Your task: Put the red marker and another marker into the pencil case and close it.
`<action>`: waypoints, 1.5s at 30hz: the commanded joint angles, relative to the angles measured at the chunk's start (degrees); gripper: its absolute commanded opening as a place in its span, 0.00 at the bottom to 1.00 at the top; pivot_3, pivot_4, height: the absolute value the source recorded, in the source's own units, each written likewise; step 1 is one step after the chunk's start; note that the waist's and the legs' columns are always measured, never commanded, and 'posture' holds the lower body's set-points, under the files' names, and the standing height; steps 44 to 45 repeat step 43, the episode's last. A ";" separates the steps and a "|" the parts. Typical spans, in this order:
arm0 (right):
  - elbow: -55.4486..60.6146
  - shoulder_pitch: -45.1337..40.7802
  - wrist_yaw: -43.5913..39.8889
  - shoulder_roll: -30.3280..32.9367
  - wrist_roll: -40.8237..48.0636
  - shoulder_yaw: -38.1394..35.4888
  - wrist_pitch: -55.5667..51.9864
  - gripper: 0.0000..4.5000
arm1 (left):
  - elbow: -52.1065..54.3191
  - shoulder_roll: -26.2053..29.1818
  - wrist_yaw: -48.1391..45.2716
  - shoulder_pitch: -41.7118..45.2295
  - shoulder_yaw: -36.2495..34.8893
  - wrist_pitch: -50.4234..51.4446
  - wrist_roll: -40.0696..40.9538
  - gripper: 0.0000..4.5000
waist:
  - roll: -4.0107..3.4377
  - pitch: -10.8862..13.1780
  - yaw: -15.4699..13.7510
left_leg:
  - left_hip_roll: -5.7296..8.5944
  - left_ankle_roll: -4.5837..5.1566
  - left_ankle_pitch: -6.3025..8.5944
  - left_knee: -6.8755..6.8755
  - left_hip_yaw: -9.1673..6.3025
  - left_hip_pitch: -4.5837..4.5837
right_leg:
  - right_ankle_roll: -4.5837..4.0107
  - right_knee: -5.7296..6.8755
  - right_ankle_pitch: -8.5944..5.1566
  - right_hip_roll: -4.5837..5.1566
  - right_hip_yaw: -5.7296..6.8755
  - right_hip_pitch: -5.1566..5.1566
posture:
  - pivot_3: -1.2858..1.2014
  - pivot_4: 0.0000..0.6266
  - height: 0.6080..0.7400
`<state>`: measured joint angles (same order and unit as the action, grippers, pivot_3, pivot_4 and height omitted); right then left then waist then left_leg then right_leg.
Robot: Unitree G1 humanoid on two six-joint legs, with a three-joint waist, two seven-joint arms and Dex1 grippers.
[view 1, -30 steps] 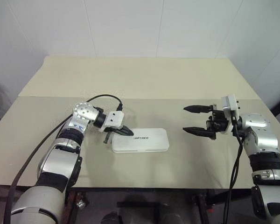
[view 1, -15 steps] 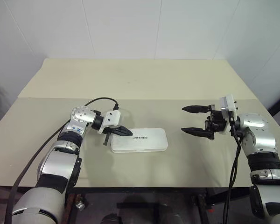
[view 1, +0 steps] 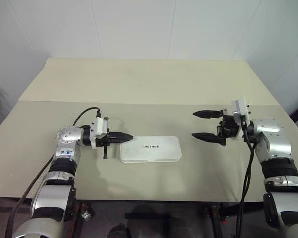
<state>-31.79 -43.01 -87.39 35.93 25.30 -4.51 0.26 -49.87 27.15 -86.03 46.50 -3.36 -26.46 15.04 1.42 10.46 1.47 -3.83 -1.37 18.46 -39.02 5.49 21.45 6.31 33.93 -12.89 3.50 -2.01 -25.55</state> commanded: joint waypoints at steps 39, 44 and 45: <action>-3.78 -4.95 -2.87 -2.84 -0.48 1.03 2.86 1.00 | 42.11 11.87 5.66 -27.02 -14.86 24.62 22.93 0.99 | -0.06 0.10 1.73 | -0.09 -0.09 0.06 0.13 0.12 -0.26 | -0.13 0.10 -0.06 -0.01 0.03 0.04 | 0.52 0.24 1.00; -0.78 -3.05 -1.85 -2.84 0.14 0.74 1.17 1.00 | 42.58 10.92 6.78 -27.73 -15.35 23.80 22.30 0.99 | -0.06 0.10 1.69 | -0.09 -0.07 0.07 0.13 0.14 -0.22 | -0.13 0.03 -0.06 0.01 0.03 0.04 | 0.52 0.24 1.00; -0.78 -3.05 -1.85 -2.84 0.14 0.74 1.17 1.00 | 42.58 10.92 6.78 -27.73 -15.35 23.80 22.30 0.99 | -0.06 0.10 1.69 | -0.09 -0.07 0.07 0.13 0.14 -0.22 | -0.13 0.03 -0.06 0.01 0.03 0.04 | 0.52 0.24 1.00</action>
